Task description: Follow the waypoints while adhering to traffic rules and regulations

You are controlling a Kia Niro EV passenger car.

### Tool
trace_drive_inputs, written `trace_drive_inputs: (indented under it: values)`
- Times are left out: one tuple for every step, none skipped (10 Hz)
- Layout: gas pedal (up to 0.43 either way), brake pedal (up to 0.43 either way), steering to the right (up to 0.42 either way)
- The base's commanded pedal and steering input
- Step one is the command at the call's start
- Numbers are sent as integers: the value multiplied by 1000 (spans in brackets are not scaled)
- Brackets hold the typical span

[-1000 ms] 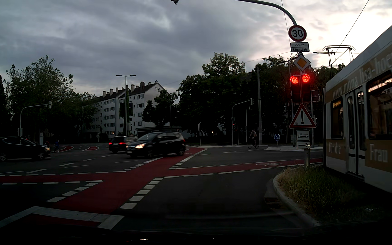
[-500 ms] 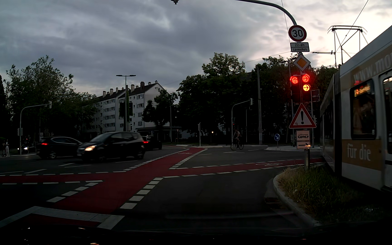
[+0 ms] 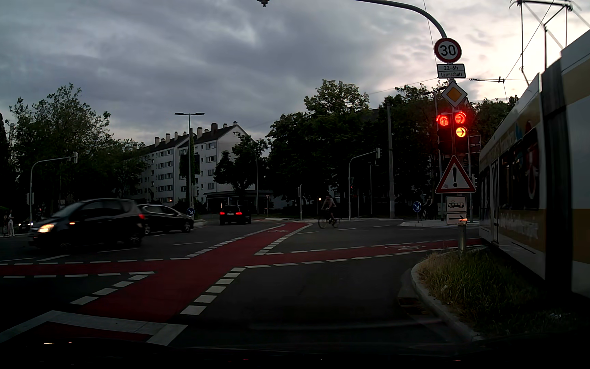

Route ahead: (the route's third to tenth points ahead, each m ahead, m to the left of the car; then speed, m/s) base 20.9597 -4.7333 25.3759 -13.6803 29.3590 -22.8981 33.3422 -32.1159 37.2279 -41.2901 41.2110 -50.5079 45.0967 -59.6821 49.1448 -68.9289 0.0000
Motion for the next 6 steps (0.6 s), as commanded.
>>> trace_drive_inputs:
  values:
    - [0, 280, -52]
    - [0, 250, -52]
    - [0, 189, -52]
    - [0, 43, -52]
    - [0, 0, -52]
    - [0, 0, -52]
